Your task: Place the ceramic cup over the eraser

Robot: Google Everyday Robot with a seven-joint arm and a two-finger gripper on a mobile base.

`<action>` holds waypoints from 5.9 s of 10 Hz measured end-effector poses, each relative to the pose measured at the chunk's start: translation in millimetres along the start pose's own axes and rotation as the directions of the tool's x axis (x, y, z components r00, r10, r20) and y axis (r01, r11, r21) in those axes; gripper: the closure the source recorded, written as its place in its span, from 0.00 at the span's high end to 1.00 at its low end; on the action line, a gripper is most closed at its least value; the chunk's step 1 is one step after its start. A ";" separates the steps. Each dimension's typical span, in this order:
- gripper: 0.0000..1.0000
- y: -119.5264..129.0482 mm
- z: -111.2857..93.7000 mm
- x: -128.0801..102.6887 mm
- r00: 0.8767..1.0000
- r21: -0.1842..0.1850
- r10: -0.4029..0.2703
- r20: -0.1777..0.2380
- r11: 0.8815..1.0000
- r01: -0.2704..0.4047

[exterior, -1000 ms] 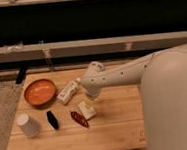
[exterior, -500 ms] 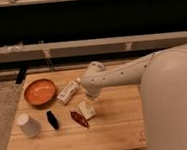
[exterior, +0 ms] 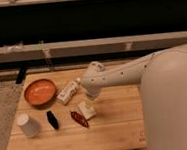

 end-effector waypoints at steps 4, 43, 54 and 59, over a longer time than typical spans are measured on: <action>0.80 0.0 0.0 0.0 1.000 0.000 0.000 0.000 1.000 0.000; 0.80 271.3 -43.9 -258.9 0.637 -0.082 -0.748 0.187 0.635 0.769; 0.11 284.6 -29.3 -250.1 0.632 -0.087 -0.754 0.180 0.628 0.774; 0.10 249.1 -97.8 -248.2 0.644 -0.052 -0.723 0.252 0.654 0.755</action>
